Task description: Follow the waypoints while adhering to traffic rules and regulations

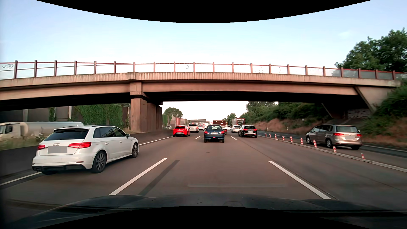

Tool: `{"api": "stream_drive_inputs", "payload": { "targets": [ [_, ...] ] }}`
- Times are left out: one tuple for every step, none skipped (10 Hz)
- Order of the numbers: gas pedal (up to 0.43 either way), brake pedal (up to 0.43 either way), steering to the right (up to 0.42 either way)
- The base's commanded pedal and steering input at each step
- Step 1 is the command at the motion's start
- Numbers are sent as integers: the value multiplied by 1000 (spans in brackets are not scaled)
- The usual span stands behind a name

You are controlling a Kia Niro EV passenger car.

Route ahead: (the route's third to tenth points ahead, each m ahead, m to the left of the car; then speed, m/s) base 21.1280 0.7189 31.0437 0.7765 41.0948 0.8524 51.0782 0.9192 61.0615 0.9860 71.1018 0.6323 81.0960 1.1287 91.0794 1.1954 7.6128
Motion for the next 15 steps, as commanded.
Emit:
{"api": "stream_drive_inputs", "payload": {
  "targets": [
    [0,171,-4],
    [0,171,-4],
    [0,159,-4],
    [0,152,-4],
    [0,140,-4],
    [0,134,-4],
    [0,122,-4],
    [0,116,-4],
    [0,116,-4],
    [0,116,-4],
    [0,116,-4],
    [0,116,-4],
    [0,116,-4],
    [0,116,-4],
    [0,116,-4]
  ]
}}
